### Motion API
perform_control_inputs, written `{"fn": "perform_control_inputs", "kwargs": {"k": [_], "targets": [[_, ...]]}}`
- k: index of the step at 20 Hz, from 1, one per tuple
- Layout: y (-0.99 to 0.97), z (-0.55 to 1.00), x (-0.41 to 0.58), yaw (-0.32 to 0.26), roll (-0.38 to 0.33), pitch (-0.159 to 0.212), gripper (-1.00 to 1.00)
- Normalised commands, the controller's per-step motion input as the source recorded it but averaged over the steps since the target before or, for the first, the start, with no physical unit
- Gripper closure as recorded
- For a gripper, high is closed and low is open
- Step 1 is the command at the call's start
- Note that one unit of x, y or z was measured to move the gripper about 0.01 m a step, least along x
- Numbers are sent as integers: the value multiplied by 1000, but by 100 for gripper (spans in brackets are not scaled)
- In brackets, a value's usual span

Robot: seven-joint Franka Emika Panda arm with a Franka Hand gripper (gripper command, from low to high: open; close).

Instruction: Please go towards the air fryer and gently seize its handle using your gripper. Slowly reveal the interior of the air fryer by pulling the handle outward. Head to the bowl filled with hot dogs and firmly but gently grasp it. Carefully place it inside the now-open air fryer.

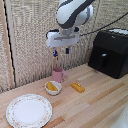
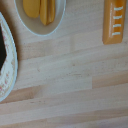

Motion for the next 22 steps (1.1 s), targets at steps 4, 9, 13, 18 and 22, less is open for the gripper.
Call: {"fn": "perform_control_inputs", "kwargs": {"k": [4, 9, 13, 18, 22], "targets": [[-28, 30, 21, -353, -64, 0, -100], [-11, 28, 18, -375, -16, 0, -100], [-89, 2, 16, -354, -75, 0, -100], [-53, 1, 0, -245, -263, 0, -100], [-37, 0, 0, -187, -343, -14, -100]]}}
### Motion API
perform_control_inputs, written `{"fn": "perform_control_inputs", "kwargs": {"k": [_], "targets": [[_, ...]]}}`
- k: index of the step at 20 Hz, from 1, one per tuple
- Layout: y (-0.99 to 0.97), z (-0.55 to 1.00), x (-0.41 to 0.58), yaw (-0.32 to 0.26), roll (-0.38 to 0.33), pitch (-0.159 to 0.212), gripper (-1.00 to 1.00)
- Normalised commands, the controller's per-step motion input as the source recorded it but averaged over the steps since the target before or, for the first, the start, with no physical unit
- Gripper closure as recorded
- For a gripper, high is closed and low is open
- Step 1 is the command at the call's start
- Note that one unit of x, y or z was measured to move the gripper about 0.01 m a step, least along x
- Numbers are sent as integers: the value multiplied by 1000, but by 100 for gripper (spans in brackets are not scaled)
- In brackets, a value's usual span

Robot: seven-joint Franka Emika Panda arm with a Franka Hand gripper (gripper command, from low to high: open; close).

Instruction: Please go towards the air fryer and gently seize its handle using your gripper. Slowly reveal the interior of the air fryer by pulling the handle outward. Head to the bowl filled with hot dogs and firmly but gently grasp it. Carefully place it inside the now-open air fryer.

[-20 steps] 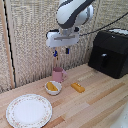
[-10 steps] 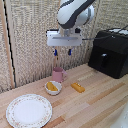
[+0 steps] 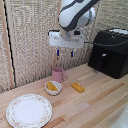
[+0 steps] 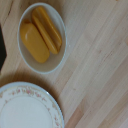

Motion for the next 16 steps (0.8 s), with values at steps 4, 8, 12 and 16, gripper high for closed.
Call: {"fn": "perform_control_inputs", "kwargs": {"k": [4, 8, 12, 16], "targets": [[-89, 0, 0, -133, -352, -104, -100], [-159, -28, 0, -103, -328, -176, -100], [-217, -150, 0, -78, -308, -194, -100], [-274, -281, -7, -61, -298, -161, -100]]}}
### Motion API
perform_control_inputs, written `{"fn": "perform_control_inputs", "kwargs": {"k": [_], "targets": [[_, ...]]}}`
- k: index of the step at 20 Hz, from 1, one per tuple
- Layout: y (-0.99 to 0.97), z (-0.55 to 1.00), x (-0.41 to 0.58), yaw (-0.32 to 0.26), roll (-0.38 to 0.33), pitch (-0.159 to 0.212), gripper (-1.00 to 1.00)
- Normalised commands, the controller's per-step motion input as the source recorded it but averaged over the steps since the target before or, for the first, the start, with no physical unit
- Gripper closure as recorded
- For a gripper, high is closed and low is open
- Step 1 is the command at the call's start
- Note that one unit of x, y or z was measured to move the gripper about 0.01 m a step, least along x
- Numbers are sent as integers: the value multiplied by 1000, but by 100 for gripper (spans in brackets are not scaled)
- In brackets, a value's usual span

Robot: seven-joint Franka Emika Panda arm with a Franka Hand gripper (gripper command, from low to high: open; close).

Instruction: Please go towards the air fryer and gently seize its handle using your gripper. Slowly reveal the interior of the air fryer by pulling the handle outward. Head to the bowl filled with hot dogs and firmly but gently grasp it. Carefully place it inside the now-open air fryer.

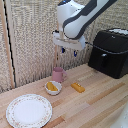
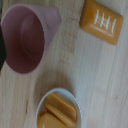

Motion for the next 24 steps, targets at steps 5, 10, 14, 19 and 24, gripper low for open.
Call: {"fn": "perform_control_inputs", "kwargs": {"k": [5, 10, 14, 19, 24], "targets": [[-348, -299, -30, -41, -305, -138, -100], [-518, -287, -74, -38, -250, -109, -100], [-644, -275, -100, -20, -168, -48, -100], [-664, -269, -124, 10, -136, -64, -100], [-666, -232, -188, 55, -122, -86, -100]]}}
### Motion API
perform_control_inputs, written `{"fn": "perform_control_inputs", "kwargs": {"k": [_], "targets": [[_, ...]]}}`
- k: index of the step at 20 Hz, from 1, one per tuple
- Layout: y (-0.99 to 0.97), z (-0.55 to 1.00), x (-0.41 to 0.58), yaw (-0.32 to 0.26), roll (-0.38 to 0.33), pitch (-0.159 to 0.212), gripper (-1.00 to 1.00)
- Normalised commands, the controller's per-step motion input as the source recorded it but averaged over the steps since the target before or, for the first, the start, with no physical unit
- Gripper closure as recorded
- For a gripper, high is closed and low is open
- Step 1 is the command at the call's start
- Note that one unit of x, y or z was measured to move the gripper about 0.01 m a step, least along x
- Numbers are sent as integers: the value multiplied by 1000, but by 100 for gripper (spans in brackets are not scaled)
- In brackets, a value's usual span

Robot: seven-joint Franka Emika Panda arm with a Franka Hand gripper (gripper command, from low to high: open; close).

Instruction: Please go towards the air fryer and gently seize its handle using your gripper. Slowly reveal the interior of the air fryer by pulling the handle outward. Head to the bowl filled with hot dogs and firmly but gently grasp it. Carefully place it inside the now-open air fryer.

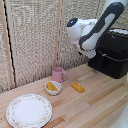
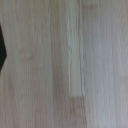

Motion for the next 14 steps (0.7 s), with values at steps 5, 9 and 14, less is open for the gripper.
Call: {"fn": "perform_control_inputs", "kwargs": {"k": [5, 9, 14], "targets": [[-673, -233, -220, 56, -101, -69, -100], [-657, -269, -173, 59, -57, -21, -100], [-653, -270, -79, 81, -41, -1, -100]]}}
